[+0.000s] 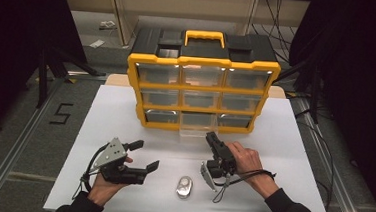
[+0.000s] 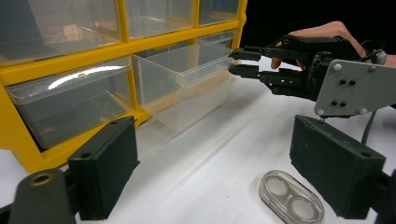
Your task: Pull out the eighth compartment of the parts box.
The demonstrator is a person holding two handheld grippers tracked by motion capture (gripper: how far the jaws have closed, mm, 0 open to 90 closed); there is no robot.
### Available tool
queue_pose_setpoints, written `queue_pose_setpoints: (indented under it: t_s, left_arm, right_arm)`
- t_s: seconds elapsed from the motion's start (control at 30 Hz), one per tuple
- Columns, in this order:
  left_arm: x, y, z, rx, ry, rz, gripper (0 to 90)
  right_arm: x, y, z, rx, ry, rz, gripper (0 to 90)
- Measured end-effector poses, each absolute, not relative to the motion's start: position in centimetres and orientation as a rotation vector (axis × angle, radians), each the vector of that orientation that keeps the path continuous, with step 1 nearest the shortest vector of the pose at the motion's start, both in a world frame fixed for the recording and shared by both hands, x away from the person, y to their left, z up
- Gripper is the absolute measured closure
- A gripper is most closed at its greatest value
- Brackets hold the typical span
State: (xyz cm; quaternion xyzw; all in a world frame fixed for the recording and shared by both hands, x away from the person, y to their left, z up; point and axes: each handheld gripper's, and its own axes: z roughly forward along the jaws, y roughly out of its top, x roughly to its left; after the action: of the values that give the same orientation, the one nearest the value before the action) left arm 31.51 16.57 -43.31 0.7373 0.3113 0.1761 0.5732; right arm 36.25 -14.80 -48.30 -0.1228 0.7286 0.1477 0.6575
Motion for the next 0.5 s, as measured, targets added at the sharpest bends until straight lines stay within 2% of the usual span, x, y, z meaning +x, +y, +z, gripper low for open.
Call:
queue_pose_setpoints:
  t_s: [0.5]
  left_arm:
    - [31.53, 16.56, -43.33, 1.73, 0.73, 0.412, 15.0]
  right_arm:
    - [35.39, -14.94, -48.2, -0.279, 1.661, 0.339, 78.1]
